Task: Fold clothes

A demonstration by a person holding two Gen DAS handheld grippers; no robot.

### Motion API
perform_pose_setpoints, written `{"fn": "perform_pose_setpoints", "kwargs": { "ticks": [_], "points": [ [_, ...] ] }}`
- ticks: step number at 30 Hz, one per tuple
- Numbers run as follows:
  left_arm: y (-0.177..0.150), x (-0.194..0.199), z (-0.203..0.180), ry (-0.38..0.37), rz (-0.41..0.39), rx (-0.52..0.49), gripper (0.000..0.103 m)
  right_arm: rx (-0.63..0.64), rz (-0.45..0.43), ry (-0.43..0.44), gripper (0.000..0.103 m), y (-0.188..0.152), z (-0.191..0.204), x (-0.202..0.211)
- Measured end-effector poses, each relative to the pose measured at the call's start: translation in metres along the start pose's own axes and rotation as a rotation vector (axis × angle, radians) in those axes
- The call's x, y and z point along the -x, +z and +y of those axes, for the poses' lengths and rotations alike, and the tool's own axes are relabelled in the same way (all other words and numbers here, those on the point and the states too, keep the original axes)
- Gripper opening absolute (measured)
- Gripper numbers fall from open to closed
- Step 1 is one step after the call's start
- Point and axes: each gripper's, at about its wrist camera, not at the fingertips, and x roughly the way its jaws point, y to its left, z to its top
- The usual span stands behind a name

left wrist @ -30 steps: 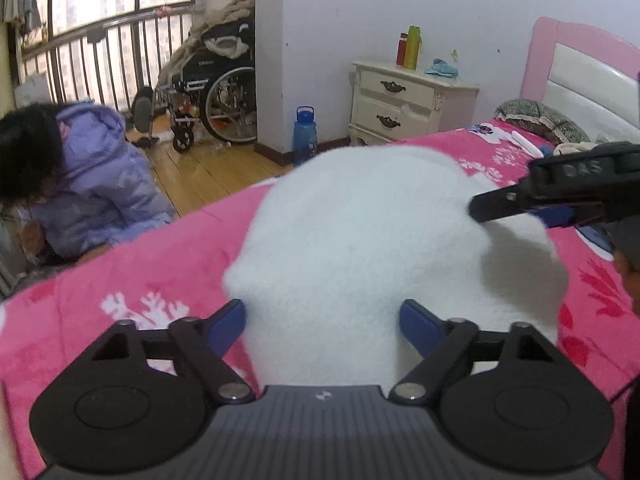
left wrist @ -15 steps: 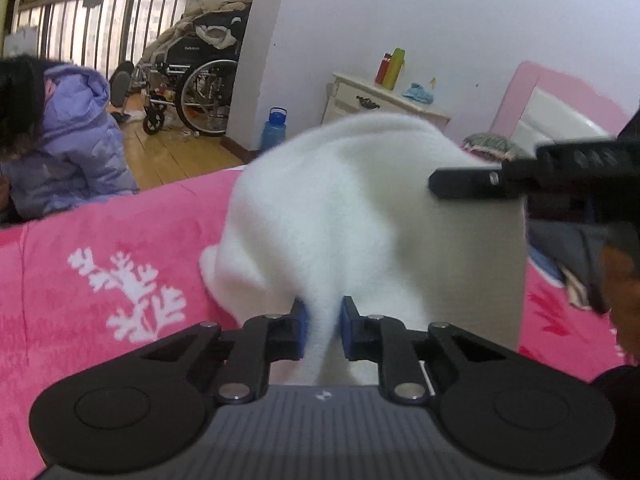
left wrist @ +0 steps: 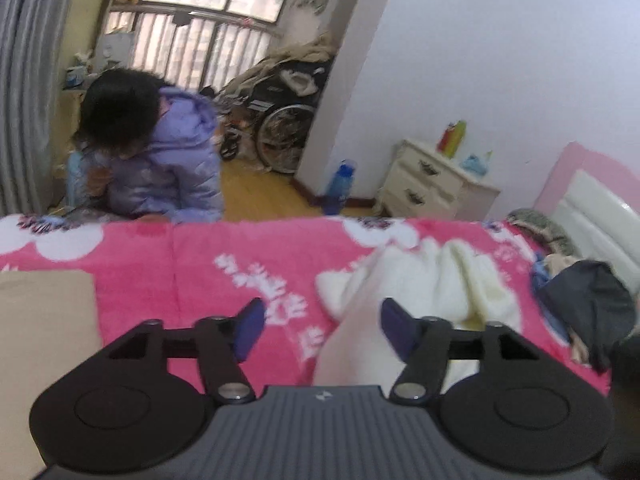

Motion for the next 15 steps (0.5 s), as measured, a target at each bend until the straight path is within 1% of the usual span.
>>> {"fn": "perform_pose_setpoints", "kwargs": {
  "ticks": [1,2,4,5,6,8,9,10,11,13,15],
  "points": [
    [0.003,-0.002,-0.008,-0.022,0.001,-0.021,0.086,0.035,0.033,-0.001,0.007,-0.006,0.012,-0.005],
    [0.003,-0.009,-0.018,-0.035,0.003,-0.054,0.089,0.072,0.064,-0.007,0.007,-0.013,0.024,-0.009],
    [0.002,-0.024,-0.040,-0.049,0.004,-0.129,0.091,0.131,0.114,-0.049,0.011,-0.023,0.041,-0.013],
    [-0.002,-0.032,-0.051,-0.049,0.009,-0.168,0.091,0.134,0.128,-0.077,0.011,-0.026,0.045,-0.008],
    [-0.006,-0.043,-0.060,-0.049,0.027,-0.195,0.091,0.135,0.136,-0.101,0.013,-0.028,0.048,-0.001],
    [-0.015,-0.066,-0.071,-0.048,0.081,-0.228,0.091,0.130,0.120,-0.137,0.016,-0.027,0.048,0.026],
    [-0.019,-0.077,-0.074,-0.046,0.110,-0.237,0.091,0.131,0.093,-0.157,0.021,-0.025,0.046,0.046],
    [-0.023,-0.085,-0.076,-0.035,0.134,-0.249,0.091,0.133,0.067,-0.178,0.029,-0.023,0.045,0.066],
    [-0.026,-0.093,-0.077,-0.018,0.155,-0.262,0.091,0.133,0.038,-0.203,0.034,-0.021,0.043,0.086],
    [-0.030,-0.102,-0.078,0.000,0.176,-0.287,0.091,0.127,-0.036,-0.291,0.059,-0.012,0.035,0.122],
    [-0.031,-0.108,-0.076,0.006,0.178,-0.299,0.091,0.109,-0.115,-0.374,0.070,0.005,0.020,0.141]
  ]
}}
